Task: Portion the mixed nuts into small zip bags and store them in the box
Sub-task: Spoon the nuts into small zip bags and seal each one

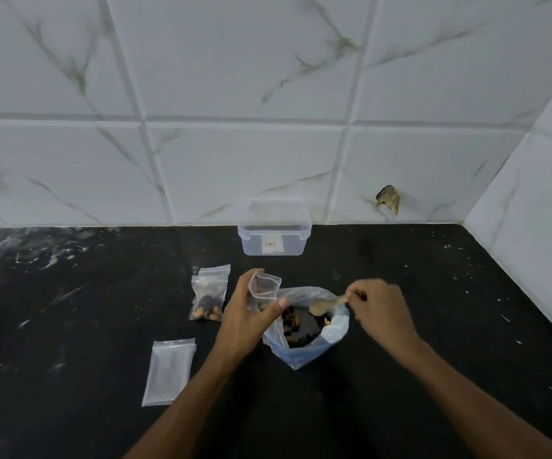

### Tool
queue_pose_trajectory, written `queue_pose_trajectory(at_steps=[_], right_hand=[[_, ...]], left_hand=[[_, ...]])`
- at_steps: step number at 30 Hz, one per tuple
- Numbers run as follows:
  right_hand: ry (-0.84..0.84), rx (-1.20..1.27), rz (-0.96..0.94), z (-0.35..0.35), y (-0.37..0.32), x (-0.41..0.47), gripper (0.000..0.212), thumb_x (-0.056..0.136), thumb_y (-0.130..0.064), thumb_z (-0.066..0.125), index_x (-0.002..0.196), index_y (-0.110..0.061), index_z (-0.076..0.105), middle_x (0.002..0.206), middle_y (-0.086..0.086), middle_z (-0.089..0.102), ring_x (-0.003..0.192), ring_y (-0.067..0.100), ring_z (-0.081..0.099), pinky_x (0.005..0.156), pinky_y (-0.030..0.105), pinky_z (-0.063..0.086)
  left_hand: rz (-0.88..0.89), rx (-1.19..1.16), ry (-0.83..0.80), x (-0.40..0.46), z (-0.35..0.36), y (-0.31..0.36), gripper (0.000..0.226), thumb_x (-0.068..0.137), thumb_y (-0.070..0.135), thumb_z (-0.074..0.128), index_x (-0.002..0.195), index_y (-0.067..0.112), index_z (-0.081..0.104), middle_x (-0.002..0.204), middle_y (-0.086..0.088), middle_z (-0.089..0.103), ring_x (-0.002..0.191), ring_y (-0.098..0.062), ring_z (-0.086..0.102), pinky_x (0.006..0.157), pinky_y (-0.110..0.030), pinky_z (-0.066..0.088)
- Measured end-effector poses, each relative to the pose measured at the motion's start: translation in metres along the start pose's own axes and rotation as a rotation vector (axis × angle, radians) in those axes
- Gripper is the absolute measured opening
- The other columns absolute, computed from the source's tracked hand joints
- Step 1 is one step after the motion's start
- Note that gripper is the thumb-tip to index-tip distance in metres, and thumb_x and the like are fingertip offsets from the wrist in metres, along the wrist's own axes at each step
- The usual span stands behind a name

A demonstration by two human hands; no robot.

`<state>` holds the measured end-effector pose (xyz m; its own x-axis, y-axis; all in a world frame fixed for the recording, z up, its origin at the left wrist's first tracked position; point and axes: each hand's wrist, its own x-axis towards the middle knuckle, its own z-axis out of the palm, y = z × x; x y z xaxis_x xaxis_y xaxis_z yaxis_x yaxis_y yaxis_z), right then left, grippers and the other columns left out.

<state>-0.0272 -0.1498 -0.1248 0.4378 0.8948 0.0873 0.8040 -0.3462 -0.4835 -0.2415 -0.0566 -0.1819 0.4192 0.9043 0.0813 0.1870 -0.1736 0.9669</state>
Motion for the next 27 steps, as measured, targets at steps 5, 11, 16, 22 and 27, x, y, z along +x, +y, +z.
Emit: queue_pose_trajectory(at_steps=[5, 11, 16, 22, 27], right_hand=[[0.037, -0.070, 0.035, 0.047, 0.021, -0.007, 0.019, 0.095, -0.014, 0.056, 0.079, -0.015, 0.066, 0.069, -0.004, 0.061, 0.061, 0.006, 0.059, 0.058, 0.027, 0.054], [0.004, 0.098, 0.129, 0.071, 0.017, -0.014, 0.022, 0.093, -0.010, 0.055, 0.076, -0.008, 0.069, 0.065, 0.004, 0.064, 0.061, 0.014, 0.062, 0.059, 0.037, 0.054], [-0.111, 0.250, 0.251, 0.079, -0.003, -0.018, 0.021, 0.094, -0.013, 0.055, 0.082, -0.016, 0.072, 0.070, -0.002, 0.066, 0.065, 0.007, 0.064, 0.063, 0.028, 0.056], [-0.278, 0.454, 0.506, 0.072, -0.003, -0.008, 0.017, 0.093, -0.007, 0.055, 0.097, -0.013, 0.071, 0.080, 0.006, 0.068, 0.065, 0.010, 0.063, 0.056, 0.019, 0.049], [-0.218, 0.351, 0.422, 0.068, 0.005, -0.008, 0.018, 0.095, -0.010, 0.054, 0.093, -0.014, 0.072, 0.076, 0.003, 0.068, 0.068, 0.011, 0.065, 0.061, 0.026, 0.056]], left_hand=[[-0.046, -0.035, -0.037, -0.009, -0.003, -0.016, 0.063, 0.079, 0.042, 0.078, 0.132, 0.039, 0.045, 0.124, 0.016, 0.060, 0.113, 0.006, 0.058, 0.089, -0.017, 0.050], [-0.105, -0.126, -0.083, -0.008, 0.006, -0.032, 0.064, 0.077, 0.039, 0.079, 0.133, 0.034, 0.048, 0.125, 0.009, 0.064, 0.116, -0.006, 0.062, 0.096, -0.031, 0.053], [-0.101, -0.134, -0.122, -0.006, 0.011, -0.032, 0.066, 0.071, 0.048, 0.078, 0.129, 0.039, 0.048, 0.121, 0.011, 0.065, 0.114, -0.006, 0.063, 0.096, -0.034, 0.053], [-0.115, -0.105, -0.150, -0.002, 0.006, -0.035, 0.065, 0.072, 0.049, 0.079, 0.129, 0.042, 0.048, 0.123, 0.006, 0.065, 0.117, -0.012, 0.062, 0.100, -0.042, 0.052], [-0.131, -0.110, -0.146, 0.000, 0.005, -0.034, 0.068, 0.071, 0.050, 0.079, 0.131, 0.039, 0.048, 0.125, 0.007, 0.065, 0.118, -0.009, 0.062, 0.102, -0.042, 0.051]])
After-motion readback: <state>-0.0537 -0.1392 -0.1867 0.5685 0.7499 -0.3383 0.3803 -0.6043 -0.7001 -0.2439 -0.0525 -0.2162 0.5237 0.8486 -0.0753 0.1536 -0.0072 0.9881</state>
